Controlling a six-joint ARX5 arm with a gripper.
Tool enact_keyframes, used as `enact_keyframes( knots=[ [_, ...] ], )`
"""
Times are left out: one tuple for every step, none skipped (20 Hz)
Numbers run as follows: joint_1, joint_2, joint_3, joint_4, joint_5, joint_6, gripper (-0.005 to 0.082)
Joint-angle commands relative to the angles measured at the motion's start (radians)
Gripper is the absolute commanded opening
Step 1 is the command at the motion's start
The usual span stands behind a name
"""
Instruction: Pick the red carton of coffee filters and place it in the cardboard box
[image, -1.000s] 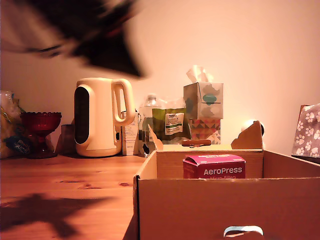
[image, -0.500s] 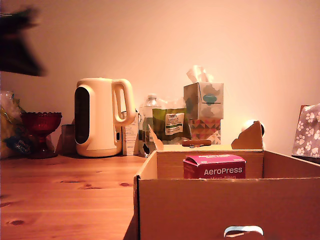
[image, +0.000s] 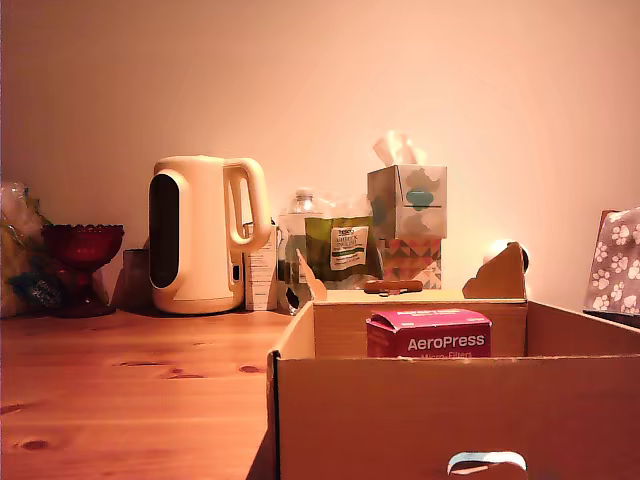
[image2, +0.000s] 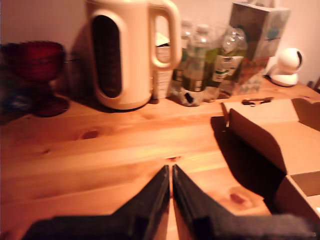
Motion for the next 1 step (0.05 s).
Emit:
enact_keyframes(
  knots=[
    [0.002,-0.045,-0.023,-0.014,0.001,-0.008,-0.0021]
  ],
)
